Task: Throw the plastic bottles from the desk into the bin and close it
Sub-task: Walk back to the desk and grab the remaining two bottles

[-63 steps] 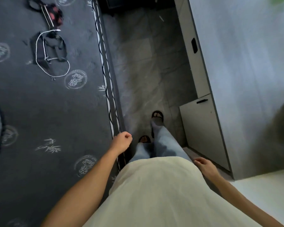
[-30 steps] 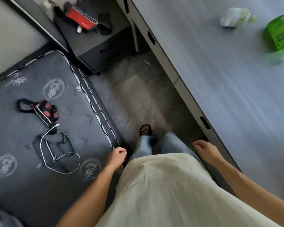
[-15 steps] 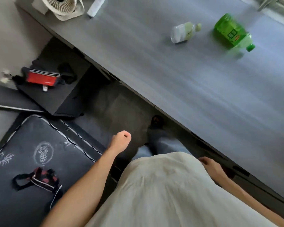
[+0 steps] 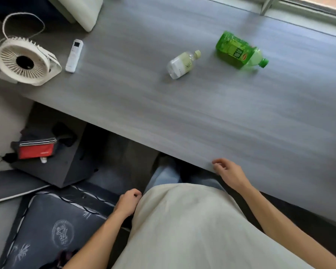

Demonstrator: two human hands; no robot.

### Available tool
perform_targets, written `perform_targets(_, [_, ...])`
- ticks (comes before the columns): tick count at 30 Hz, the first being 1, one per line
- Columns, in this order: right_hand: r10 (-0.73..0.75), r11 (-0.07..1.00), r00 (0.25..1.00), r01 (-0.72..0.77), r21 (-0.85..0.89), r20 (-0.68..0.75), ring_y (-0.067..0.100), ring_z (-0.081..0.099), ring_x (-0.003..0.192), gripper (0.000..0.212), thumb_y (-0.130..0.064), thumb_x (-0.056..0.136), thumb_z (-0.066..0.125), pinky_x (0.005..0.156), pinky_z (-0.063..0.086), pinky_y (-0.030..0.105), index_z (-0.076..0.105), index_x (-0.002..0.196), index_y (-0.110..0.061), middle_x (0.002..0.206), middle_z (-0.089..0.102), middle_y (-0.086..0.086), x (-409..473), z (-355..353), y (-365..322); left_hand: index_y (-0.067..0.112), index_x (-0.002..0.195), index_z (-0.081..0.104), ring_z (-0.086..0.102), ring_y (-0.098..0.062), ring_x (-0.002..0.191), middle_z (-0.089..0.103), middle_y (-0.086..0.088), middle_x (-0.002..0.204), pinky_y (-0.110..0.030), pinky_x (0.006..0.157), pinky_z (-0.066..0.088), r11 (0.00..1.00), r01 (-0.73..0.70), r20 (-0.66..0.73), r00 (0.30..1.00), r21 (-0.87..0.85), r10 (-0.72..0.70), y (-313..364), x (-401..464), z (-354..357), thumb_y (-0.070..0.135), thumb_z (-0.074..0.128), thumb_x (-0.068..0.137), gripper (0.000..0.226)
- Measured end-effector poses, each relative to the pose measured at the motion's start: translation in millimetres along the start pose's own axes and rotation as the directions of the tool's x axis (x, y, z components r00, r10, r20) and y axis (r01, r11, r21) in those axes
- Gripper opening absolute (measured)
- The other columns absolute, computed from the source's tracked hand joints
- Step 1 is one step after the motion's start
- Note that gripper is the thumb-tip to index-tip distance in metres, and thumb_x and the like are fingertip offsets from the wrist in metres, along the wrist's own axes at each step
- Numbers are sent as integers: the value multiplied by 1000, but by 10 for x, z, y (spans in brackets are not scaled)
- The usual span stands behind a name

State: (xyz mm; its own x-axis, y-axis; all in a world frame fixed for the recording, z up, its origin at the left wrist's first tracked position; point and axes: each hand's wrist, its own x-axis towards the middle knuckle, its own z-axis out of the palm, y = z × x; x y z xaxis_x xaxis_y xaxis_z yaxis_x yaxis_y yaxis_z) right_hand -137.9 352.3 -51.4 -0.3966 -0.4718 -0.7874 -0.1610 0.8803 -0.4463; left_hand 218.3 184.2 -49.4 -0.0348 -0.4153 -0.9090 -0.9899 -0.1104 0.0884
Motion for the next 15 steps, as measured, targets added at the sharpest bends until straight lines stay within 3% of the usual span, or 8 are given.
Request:
perform_targets(8, [113,992,990,-108,66,-78,15,66,96,24,-31,100,51,85,52,29,66,118,-27,111,72,-2,-54,-15,-133,38,105,70,70,-8,96,75,15,95,-34,88,56,976,-217,-95,971,22,218,957,346,-900,36,56,91,20])
perform_targets(11, [135,982,973,-107,153,-187,12,66,94,20,-29,98,54,74,52,26,65,115,-30,108,72,-4,46,-200,-369,39,102,68,69,-6,96,69,23,90,-28,84,51,934,-353,-150,922,46,356,1534,534,-1215,34,59,91,16])
perform_targets(15, [46,990,917,10,137,-396,13,68,92,27,-20,92,61,81,51,29,65,119,-23,110,72,-2,424,-695,-883,35,112,66,70,-17,101,68,20,90,-33,90,52,859,-501,-232,827,107,512,2477,736,-1602,39,62,90,22])
